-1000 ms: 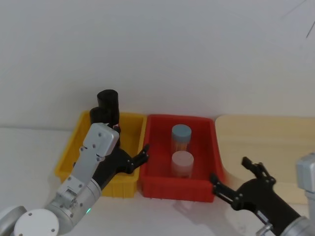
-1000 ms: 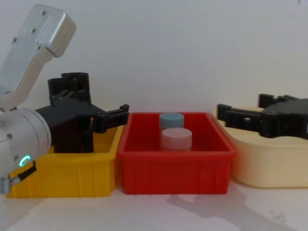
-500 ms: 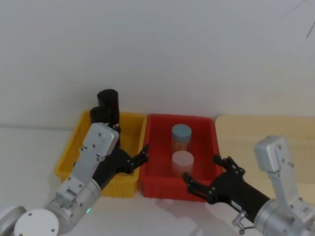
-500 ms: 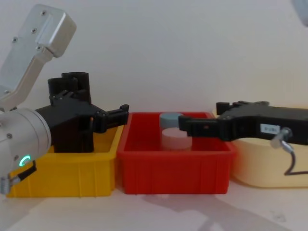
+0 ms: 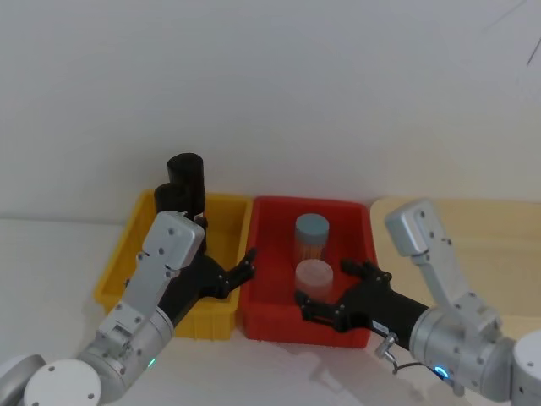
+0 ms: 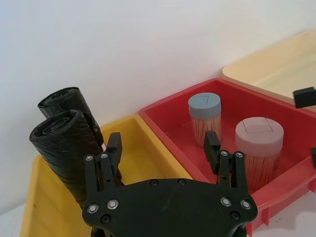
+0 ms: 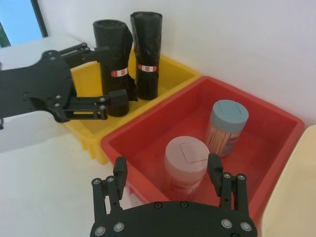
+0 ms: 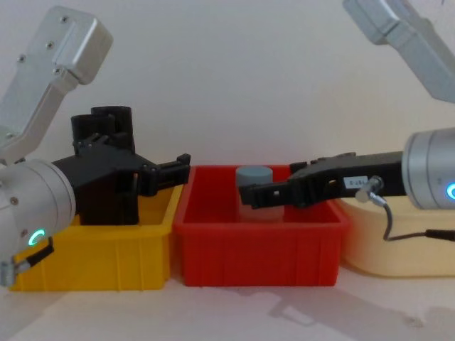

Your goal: Pick up the garbage bag with the one hand and transfer it to the other hand.

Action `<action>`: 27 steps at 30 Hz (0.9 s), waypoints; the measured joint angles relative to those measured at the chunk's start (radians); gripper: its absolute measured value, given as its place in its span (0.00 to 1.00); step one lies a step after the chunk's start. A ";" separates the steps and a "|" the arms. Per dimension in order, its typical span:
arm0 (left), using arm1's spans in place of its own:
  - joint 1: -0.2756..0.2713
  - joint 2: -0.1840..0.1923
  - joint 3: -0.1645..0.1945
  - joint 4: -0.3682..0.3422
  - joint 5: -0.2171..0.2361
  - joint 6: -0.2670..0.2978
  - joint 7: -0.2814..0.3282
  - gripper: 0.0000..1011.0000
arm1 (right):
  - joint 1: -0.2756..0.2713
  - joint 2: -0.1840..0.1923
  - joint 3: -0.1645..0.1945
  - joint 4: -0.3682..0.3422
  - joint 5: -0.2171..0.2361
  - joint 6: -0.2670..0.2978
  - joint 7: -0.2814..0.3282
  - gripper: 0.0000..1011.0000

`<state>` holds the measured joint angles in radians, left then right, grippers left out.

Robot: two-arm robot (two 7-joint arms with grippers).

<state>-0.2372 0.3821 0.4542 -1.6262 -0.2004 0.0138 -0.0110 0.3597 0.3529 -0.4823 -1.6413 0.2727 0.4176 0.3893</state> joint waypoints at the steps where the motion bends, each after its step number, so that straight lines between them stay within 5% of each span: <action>1: 0.000 0.000 0.000 0.000 0.000 0.000 0.000 0.99 | 0.007 -0.002 -0.003 0.005 -0.002 0.005 0.001 0.99; 27: 0.000 0.000 0.000 0.000 0.000 0.000 0.000 0.99 | 0.167 -0.068 -0.064 0.203 -0.072 0.072 -0.006 0.99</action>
<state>-0.2372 0.3821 0.4542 -1.6262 -0.2003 0.0138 -0.0109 0.5267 0.2848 -0.5464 -1.4381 0.2003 0.4894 0.3833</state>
